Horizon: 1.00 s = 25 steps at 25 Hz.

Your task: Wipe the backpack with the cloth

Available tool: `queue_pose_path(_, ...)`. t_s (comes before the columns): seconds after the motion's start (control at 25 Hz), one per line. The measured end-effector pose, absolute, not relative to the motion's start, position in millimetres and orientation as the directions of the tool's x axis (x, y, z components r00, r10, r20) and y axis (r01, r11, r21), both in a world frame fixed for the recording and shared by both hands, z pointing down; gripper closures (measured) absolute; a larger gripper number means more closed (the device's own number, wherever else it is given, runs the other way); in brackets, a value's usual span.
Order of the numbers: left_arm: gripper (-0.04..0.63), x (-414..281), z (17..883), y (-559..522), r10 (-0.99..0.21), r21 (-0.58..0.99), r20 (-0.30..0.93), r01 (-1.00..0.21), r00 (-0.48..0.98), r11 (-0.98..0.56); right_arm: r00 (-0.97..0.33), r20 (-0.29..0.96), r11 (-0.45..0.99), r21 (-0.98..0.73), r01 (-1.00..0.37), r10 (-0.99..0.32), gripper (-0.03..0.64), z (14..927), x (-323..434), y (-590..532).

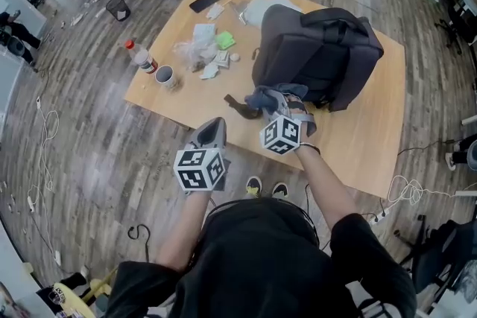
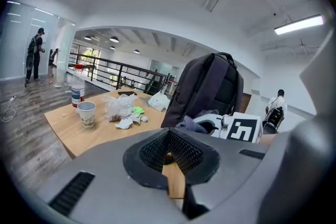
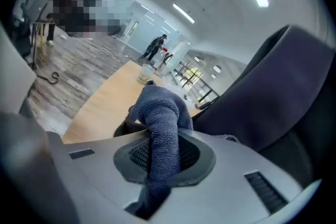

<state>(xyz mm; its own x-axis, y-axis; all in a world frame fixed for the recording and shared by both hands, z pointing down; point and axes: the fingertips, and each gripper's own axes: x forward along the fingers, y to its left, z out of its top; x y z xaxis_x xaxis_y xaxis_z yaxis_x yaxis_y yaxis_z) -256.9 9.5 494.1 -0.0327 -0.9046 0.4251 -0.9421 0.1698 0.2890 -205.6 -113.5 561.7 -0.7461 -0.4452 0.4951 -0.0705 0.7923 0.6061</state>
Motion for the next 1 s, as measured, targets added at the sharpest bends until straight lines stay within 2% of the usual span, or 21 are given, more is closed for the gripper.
queue_pose_path(0.16,0.577,-267.6,502.4,17.7,-0.900,0.288,0.435,-0.941,-0.034,0.175,-0.739,0.565,0.888,0.449,-0.098,-0.367,0.578,592.4,-214.8,-109.0)
queue_pose_path(0.28,0.577,-272.4,507.2,18.6,-0.901,0.296,0.434,-0.940,-0.026,0.170,-0.770,0.579,0.933,0.354,-0.058,-0.268,0.578,566.6,-220.5,-96.1)
queue_pose_path(0.4,0.577,-271.1,508.9,15.0,-0.903,0.305,0.430,-0.940,-0.005,0.151,-0.828,0.448,0.849,0.525,-0.062,-0.338,0.580,468.7,-216.6,-96.5)
queue_pose_path(0.52,0.577,-268.3,506.2,5.8,-0.908,0.313,0.418,-0.941,0.020,0.124,-0.842,0.235,0.660,0.730,-0.178,-0.486,0.580,342.9,-197.8,-125.1)
queue_pose_path(0.64,0.577,-262.9,501.0,-5.1,-0.916,0.324,0.400,-0.941,0.043,0.098,-0.802,0.114,0.538,0.795,-0.281,-0.586,0.579,266.2,-176.0,-157.6)
queue_pose_path(0.72,0.577,-260.7,500.1,-10.3,-0.918,0.328,0.392,-0.941,0.055,0.083,-0.762,0.076,0.480,0.815,-0.324,-0.643,0.580,249.8,-164.3,-177.9)
queue_pose_path(0.92,0.577,-263.8,502.8,-11.7,-0.916,0.333,0.398,-0.939,0.054,0.090,-0.786,0.003,0.498,0.775,-0.389,-0.619,0.580,269.8,-171.1,-154.5)
queue_pose_path(1.0,0.577,-267.0,503.4,-10.4,-0.914,0.334,0.403,-0.937,0.045,0.101,-0.806,0.011,0.550,0.736,-0.395,-0.592,0.580,291.6,-173.5,-137.4)
